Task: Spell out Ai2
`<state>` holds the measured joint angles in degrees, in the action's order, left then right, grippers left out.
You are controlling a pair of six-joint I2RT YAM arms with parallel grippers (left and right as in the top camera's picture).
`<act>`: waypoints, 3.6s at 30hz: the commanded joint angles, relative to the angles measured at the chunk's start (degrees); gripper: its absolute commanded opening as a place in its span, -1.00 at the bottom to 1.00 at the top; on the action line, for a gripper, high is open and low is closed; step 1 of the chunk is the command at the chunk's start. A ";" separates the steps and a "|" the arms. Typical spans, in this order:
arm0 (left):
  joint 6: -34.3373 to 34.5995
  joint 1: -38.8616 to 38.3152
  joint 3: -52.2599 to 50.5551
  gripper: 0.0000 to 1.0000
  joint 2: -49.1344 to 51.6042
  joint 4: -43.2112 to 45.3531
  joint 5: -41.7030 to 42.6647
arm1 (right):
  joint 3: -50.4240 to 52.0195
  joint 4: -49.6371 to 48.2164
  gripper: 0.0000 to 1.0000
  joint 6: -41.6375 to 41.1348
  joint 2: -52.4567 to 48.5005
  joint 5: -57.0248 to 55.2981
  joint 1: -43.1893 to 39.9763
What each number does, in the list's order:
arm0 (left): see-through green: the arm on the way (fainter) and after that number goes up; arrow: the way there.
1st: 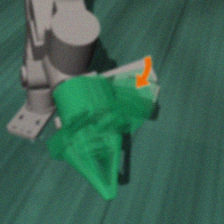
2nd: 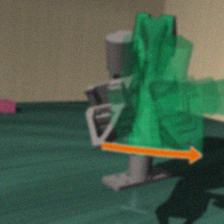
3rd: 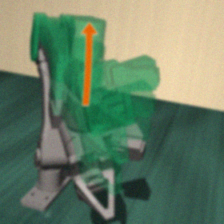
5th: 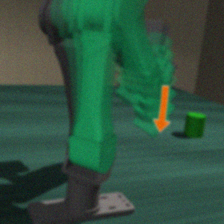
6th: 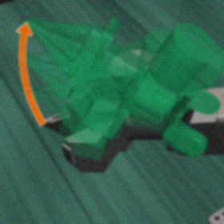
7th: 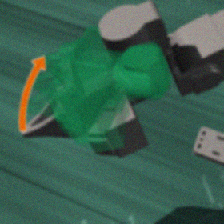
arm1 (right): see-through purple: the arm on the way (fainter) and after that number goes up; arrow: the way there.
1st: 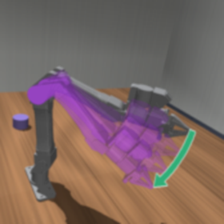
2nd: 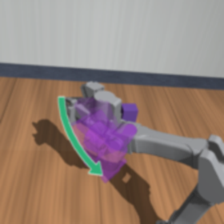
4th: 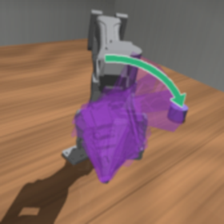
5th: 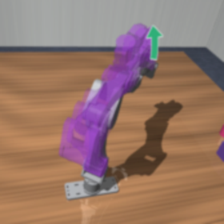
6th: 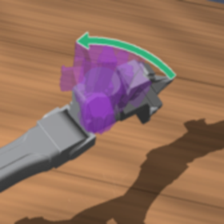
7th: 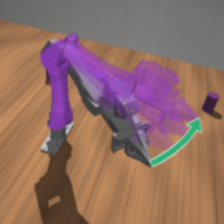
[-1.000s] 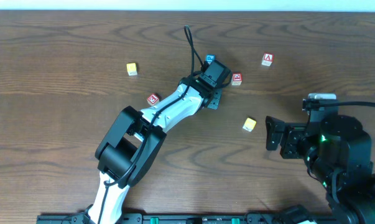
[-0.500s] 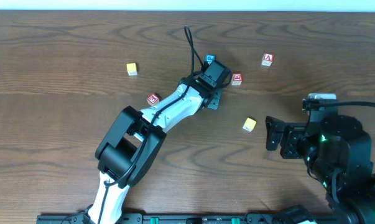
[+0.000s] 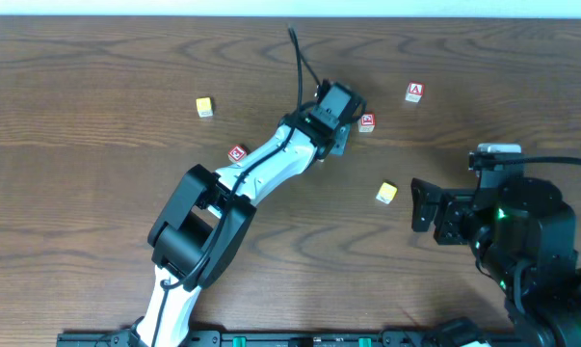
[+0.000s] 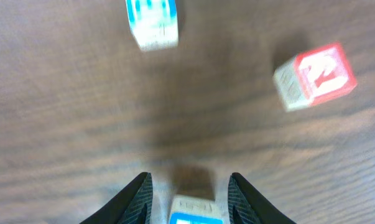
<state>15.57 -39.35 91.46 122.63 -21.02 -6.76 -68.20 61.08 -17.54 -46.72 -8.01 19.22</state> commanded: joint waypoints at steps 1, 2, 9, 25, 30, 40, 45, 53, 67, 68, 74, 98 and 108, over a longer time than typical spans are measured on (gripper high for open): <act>-2.95 0.55 5.11 -0.19 0.44 -1.57 -2.93 | -0.68 -0.11 0.99 -0.85 -1.49 -0.85 -0.52; -2.93 0.55 6.21 -0.19 0.44 -2.54 -2.91 | -0.68 -0.39 0.99 -0.85 -2.27 -1.03 -0.52; -1.99 3.17 14.86 -0.35 -1.77 -11.72 -12.66 | -0.68 -8.44 0.99 -0.76 -11.78 -6.75 -1.14; 1.05 34.77 16.02 -0.39 -9.07 -23.71 12.20 | -14.49 -28.85 0.99 5.03 -53.33 8.15 -16.22; -1.42 39.10 16.02 -0.30 -9.07 -23.82 14.12 | -25.86 -24.48 0.98 5.20 -65.40 6.29 -16.11; -4.04 40.87 16.02 -0.12 -9.07 -22.58 14.08 | -38.38 -20.28 0.91 4.17 -80.35 4.09 -16.81; -4.74 40.87 16.02 -0.07 -9.05 -22.25 14.08 | -38.56 -20.81 0.86 2.40 -82.38 3.30 -18.18; -4.92 40.89 16.02 -0.04 -9.05 -21.94 14.05 | -38.56 -20.68 0.72 0.37 -85.02 3.74 -19.32; -4.92 40.89 16.02 -0.04 -9.05 -21.75 14.05 | -38.56 -21.59 0.25 -1.29 -86.93 5.29 -19.28; -4.92 40.89 16.02 -0.03 -9.05 -21.70 14.05 | -38.56 -21.57 0.22 -1.31 -87.03 5.29 -19.26; -4.90 40.89 16.02 -0.03 -9.05 -21.09 14.05 | -38.56 -21.55 0.08 -1.33 -87.49 6.12 -19.26; -4.90 40.89 16.02 -0.02 -9.05 -20.46 14.05 | -38.51 -20.98 -0.46 -2.16 -88.21 6.56 -19.21; -4.90 40.87 16.02 -0.02 -9.05 -20.06 14.08 | -42.88 -17.59 -0.80 -2.01 -87.95 9.57 -18.51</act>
<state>11.73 1.30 106.67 114.30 -41.30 7.16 -107.24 42.44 -19.11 -133.75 0.08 -0.03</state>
